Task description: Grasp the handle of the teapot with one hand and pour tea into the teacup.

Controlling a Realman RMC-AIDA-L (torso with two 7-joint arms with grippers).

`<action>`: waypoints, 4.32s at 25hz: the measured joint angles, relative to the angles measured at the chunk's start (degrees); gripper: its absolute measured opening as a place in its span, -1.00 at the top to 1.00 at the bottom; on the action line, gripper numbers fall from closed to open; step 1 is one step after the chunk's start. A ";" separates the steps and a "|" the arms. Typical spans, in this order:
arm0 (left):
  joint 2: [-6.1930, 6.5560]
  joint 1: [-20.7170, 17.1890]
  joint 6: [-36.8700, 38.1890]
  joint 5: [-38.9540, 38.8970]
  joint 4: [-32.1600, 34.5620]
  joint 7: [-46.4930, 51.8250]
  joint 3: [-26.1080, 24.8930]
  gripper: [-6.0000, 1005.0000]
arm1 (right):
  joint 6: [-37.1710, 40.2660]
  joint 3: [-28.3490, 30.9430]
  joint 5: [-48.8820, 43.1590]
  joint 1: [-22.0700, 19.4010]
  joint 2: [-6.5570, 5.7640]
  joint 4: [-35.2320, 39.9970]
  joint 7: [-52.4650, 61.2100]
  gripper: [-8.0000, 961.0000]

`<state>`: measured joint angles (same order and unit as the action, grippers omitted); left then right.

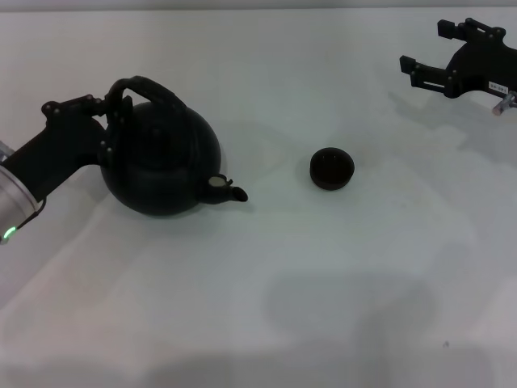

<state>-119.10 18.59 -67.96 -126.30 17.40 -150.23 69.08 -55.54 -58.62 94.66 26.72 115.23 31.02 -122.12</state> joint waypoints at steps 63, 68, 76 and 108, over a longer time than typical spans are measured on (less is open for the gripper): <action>0.12 -4.70 -11.68 -0.81 0.18 -1.39 0.35 -0.50 | 0.00 -1.06 0.03 0.70 -0.13 -0.21 0.41 -0.79; 0.08 -8.36 -13.65 -1.05 2.32 -1.39 0.19 -0.50 | -0.01 -1.06 0.00 0.70 -0.20 -0.11 0.41 -0.79; 0.45 -12.71 -15.45 -5.77 3.98 -1.25 -0.82 -0.50 | -0.06 -1.40 -0.01 0.26 -0.22 -0.08 0.46 -0.79; 5.97 -12.40 -7.35 -5.73 -2.75 21.01 -20.86 -0.50 | 1.46 -2.90 0.03 1.51 0.09 -0.70 -0.40 -0.79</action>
<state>-113.13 6.19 -75.32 -132.04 14.65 -129.22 48.22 -54.08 -61.52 94.68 28.22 115.31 30.33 -122.52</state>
